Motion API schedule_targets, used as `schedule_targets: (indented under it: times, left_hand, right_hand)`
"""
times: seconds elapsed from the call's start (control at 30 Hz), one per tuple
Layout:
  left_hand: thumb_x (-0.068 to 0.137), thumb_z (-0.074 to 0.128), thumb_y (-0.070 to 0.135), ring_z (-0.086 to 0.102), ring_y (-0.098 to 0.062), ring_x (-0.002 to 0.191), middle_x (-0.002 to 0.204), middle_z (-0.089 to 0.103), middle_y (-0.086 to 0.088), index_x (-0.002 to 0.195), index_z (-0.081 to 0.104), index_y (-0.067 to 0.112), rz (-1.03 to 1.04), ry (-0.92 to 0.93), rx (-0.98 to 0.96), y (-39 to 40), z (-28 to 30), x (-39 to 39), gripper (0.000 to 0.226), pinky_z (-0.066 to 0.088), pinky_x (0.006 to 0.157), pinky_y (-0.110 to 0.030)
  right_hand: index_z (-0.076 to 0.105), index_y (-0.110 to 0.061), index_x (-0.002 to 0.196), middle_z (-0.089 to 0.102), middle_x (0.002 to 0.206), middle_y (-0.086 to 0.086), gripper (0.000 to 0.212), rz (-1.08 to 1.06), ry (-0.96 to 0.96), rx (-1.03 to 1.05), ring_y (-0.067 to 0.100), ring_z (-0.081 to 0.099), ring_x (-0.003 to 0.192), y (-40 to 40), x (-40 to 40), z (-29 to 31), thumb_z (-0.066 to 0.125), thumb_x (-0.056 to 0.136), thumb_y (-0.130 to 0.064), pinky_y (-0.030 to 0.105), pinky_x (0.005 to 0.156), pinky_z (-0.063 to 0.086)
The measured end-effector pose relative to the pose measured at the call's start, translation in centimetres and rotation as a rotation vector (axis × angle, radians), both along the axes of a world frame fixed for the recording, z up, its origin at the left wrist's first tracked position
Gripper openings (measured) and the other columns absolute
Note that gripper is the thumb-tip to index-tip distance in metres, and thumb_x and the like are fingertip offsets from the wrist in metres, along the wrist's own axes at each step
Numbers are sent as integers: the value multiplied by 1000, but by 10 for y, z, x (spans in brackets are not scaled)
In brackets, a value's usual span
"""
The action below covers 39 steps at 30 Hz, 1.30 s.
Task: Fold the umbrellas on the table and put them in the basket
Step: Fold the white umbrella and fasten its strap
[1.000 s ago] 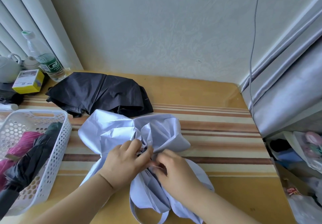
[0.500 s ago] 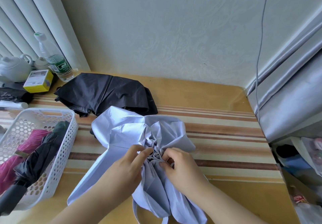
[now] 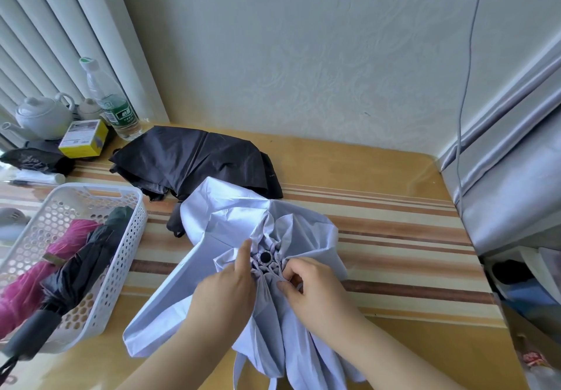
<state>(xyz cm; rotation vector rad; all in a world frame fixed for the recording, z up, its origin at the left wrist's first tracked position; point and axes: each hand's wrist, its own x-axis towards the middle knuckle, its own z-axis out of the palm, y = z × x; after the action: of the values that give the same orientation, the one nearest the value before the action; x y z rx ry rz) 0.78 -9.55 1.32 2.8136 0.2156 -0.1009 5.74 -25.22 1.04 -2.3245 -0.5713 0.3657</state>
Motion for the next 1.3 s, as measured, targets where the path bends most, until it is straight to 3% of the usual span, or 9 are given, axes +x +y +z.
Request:
schedule_targets:
  times: [0.13,0.23,0.33,0.43,0.57,0.77,0.93,1.03,1.3]
  left_hand:
    - [89,45,12,40,-12,52,58,42,6,143,26,18,142,59,-345,-5,-9,6,58,26,46,-22]
    - [92,45,21,44,-13,54,58,47,2,122,41,27,216,80,-563,-6,2,10,30,33,50,-21]
    - [90,47,48,54,-22,67,68,54,1,100,40,28,230,94,-459,-12,8,15,23,44,61,-32]
    - [86,52,57,59,-21,71,74,61,-3,105,37,17,278,106,-370,-12,10,21,47,41,55,-28]
    - [88,52,52,58,-23,75,74,56,0,101,38,17,214,76,-249,-6,7,23,40,40,57,-30]
    - [84,65,33,42,-25,62,103,32,3,90,55,9,170,-164,-183,-11,1,20,26,25,49,-25]
    - [54,88,14,36,-17,38,69,41,0,107,59,13,-24,-196,-132,-10,-1,20,60,4,37,-8]
    - [53,85,4,37,-18,37,67,42,-3,120,52,26,-88,-263,-117,-8,-1,19,78,15,35,-13]
    - [81,73,18,40,-9,52,85,42,0,98,73,24,3,-253,-304,-2,-15,16,19,21,45,-4]
  right_hand:
    - [56,-11,77,55,79,-4,16,12,1,2,12,50,70,1,0,-1,65,89,-16,24,68,43]
    - [56,-14,78,56,82,-4,15,17,23,9,12,53,72,3,-1,0,63,90,-19,26,70,46]
    - [62,-14,85,62,88,-2,8,29,71,65,13,59,78,5,-6,1,62,90,-20,24,74,49]
    - [70,-13,94,65,91,-4,15,61,148,134,7,60,80,3,-9,5,58,86,-10,12,71,46]
    - [71,-16,113,64,103,-16,38,149,221,118,-4,58,87,-7,-7,10,51,84,0,7,76,42]
    - [64,-24,119,48,94,-28,26,-18,-18,8,-14,51,88,-22,15,19,58,94,-19,3,74,39]
    - [58,-26,124,41,117,-17,28,35,-63,-132,4,56,91,-11,23,18,55,96,-27,24,86,49]
    - [61,-21,107,42,103,-19,13,34,-73,-114,2,54,79,-4,20,17,55,96,-24,20,78,49]
    - [66,-18,97,43,81,-19,10,69,-54,-141,-2,45,68,-6,23,16,56,94,-16,9,63,35]
